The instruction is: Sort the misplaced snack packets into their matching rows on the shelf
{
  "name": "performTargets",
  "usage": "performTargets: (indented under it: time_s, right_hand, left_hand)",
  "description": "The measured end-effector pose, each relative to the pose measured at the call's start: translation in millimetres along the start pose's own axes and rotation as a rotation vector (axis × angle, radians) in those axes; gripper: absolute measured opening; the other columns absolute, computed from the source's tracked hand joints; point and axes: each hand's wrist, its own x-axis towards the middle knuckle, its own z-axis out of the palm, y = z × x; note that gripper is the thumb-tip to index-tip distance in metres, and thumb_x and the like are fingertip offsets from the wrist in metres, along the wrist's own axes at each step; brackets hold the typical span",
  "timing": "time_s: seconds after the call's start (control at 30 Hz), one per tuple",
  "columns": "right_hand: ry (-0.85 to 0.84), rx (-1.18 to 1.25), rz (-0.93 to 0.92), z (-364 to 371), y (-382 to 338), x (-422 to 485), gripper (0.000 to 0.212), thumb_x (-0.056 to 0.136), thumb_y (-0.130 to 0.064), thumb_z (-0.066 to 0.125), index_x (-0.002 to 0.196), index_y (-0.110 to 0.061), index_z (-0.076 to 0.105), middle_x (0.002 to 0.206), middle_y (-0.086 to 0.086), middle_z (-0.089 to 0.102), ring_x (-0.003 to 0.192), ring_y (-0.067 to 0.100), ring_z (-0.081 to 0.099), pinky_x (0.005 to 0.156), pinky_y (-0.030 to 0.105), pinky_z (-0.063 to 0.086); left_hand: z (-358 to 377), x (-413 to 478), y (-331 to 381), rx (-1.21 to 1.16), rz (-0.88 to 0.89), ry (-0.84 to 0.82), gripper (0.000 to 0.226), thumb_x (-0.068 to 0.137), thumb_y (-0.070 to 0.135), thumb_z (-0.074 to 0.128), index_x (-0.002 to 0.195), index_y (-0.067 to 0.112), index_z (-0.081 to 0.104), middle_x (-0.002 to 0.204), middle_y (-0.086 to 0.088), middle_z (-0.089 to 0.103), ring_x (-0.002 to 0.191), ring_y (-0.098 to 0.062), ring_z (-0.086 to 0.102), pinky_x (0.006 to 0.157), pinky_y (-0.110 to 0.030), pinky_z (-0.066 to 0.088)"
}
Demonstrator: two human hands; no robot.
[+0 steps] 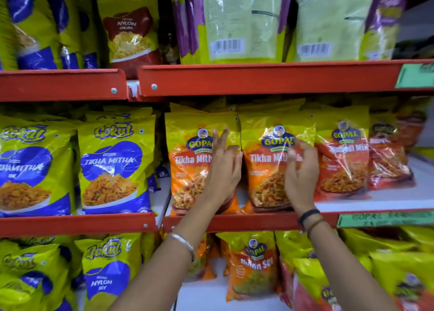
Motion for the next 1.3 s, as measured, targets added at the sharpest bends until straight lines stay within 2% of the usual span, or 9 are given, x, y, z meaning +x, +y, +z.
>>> performTargets:
  time_s: [0.1, 0.27, 0.47, 0.57, 0.63, 0.73, 0.83, 1.13, 1.3]
  right_hand:
    - [0.061, -0.082, 0.177, -24, 26, 39, 0.022, 0.097, -0.022, 0.047, 0.105, -0.002, 0.049, 0.106, 0.019, 0.051, 0.098, 0.026, 0.049, 0.086, 0.035, 0.038]
    - [-0.106, 0.000, 0.271, -26, 50, 67, 0.022, 0.094, -0.024, 0.056, 0.086, -0.003, 0.054, 0.072, 0.008, 0.054, 0.072, 0.022, 0.052, 0.062, 0.028, 0.037]
    - [-0.059, -0.134, 0.242, -27, 60, 86, 0.023, 0.091, -0.018, 0.061, 0.079, 0.001, 0.065, 0.072, 0.016, 0.062, 0.067, 0.022, 0.054, 0.060, 0.021, 0.034]
    - [-0.042, -0.139, 0.186, -31, 52, 70, 0.022, 0.096, -0.016, 0.050, 0.104, 0.001, 0.061, 0.093, 0.018, 0.065, 0.080, 0.030, 0.060, 0.065, 0.020, 0.038]
    - [-0.100, -0.189, 0.048, -31, 44, 46, 0.032, 0.099, -0.024, 0.043, 0.125, -0.006, 0.049, 0.122, 0.015, 0.059, 0.110, 0.030, 0.057, 0.092, 0.033, 0.046]
    - [-0.257, -0.354, -0.280, -24, 37, 6, 0.049, 0.100, -0.025, 0.037, 0.146, -0.011, 0.029, 0.154, 0.003, 0.030, 0.145, 0.018, 0.025, 0.119, 0.032, 0.018]
    - [-0.344, -0.548, -0.246, -15, 41, -9, 0.055, 0.098, -0.031, 0.025, 0.150, -0.013, 0.019, 0.160, 0.003, 0.014, 0.149, 0.018, 0.009, 0.122, 0.037, 0.008]
    - [-0.415, -0.666, -0.185, -13, 45, -7, 0.058, 0.097, -0.034, 0.023, 0.151, -0.014, 0.014, 0.161, 0.004, 0.010, 0.149, 0.015, 0.002, 0.121, 0.035, 0.004]
    - [-0.335, -0.568, -0.275, -25, -3, -15, 0.057, 0.098, -0.034, 0.021, 0.151, -0.014, 0.011, 0.162, 0.003, 0.008, 0.149, 0.014, 0.002, 0.122, 0.035, 0.004]
  left_hand:
    - [21, 20, 8, 0.191, -0.102, 0.016, 0.029, 0.095, 0.019, 0.045, 0.096, -0.004, 0.062, 0.155, -0.019, 0.023, 0.146, -0.034, -0.007, 0.120, -0.051, 0.006]
    - [35, 43, 10, 0.294, -0.239, 0.051, 0.025, 0.087, 0.022, 0.059, 0.088, -0.001, 0.066, 0.155, -0.014, 0.024, 0.146, -0.037, -0.009, 0.117, -0.053, -0.001]
    - [38, 53, 11, 0.346, -0.307, 0.058, 0.020, 0.083, 0.018, 0.061, 0.083, 0.000, 0.069, 0.153, -0.011, 0.029, 0.146, -0.033, -0.008, 0.119, -0.050, -0.002]
    - [40, 39, 13, 0.264, -0.241, 0.180, 0.017, 0.085, 0.007, 0.052, 0.097, -0.001, 0.061, 0.150, -0.018, 0.032, 0.146, -0.035, -0.003, 0.119, -0.055, 0.004]
    - [44, 23, 20, 0.196, -0.148, 0.254, 0.032, 0.093, 0.010, 0.044, 0.123, 0.001, 0.048, 0.154, -0.017, 0.024, 0.147, -0.030, -0.004, 0.120, -0.051, 0.006]
    - [62, -5, 35, 0.223, 0.105, 0.060, 0.047, 0.100, 0.025, 0.030, 0.146, 0.015, 0.023, 0.160, -0.001, 0.007, 0.147, -0.014, -0.010, 0.121, -0.035, -0.005]
    - [81, -23, 33, 0.321, 0.105, -0.113, 0.054, 0.100, 0.030, 0.029, 0.149, 0.018, 0.008, 0.159, 0.002, 0.000, 0.145, -0.010, -0.013, 0.121, -0.035, -0.002]
    - [82, -24, 26, 0.368, 0.047, -0.200, 0.060, 0.098, 0.035, 0.025, 0.149, 0.016, -0.001, 0.159, 0.000, -0.007, 0.146, -0.012, -0.011, 0.122, -0.038, 0.003]
    - [35, -32, 37, 0.232, 0.119, -0.071, 0.061, 0.098, 0.033, 0.025, 0.148, 0.022, -0.008, 0.157, 0.006, -0.016, 0.146, -0.009, -0.013, 0.119, -0.029, -0.008]
